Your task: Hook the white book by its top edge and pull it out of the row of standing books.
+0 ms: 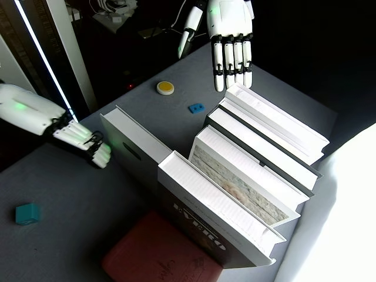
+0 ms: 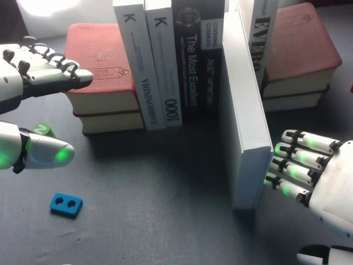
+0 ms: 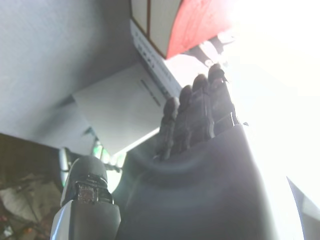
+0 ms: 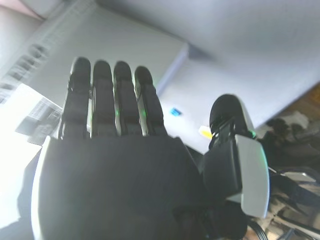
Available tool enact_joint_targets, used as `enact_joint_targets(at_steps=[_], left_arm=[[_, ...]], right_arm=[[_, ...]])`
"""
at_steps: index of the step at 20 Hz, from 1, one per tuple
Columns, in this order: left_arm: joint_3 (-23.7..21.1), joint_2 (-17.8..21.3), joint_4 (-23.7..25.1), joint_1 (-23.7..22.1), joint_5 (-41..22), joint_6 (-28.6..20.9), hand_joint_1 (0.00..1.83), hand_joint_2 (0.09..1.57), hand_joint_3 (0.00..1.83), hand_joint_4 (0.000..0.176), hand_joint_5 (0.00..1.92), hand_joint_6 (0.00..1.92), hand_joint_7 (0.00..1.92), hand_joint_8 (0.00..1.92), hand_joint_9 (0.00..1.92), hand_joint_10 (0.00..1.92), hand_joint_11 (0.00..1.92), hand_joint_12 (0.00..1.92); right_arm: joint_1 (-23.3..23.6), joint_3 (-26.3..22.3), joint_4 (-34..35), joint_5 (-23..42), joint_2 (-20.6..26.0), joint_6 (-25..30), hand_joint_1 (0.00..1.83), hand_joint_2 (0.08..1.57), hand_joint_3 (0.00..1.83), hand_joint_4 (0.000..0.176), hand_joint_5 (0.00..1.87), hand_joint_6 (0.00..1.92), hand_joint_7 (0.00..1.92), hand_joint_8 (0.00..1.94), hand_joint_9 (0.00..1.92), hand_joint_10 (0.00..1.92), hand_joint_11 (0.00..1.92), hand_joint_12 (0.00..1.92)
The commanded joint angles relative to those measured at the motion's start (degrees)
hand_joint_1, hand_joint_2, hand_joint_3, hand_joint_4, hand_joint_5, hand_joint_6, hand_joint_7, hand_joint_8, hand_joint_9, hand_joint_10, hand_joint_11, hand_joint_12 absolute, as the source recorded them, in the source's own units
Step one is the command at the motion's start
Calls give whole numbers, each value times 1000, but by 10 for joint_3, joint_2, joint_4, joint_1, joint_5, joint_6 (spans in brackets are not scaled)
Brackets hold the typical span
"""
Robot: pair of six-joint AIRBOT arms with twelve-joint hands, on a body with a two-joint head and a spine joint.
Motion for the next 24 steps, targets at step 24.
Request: enact_joint_targets(at_steps=[24], left_arm=[[-10,3,-11,-6,29,6,0,1179,1,0,0,0,0,0,0,0,0,0]], right_arm=[[197,-70,-27,19,170,127,31,1193,0,0,174,1,147,0,120,1,0,291]])
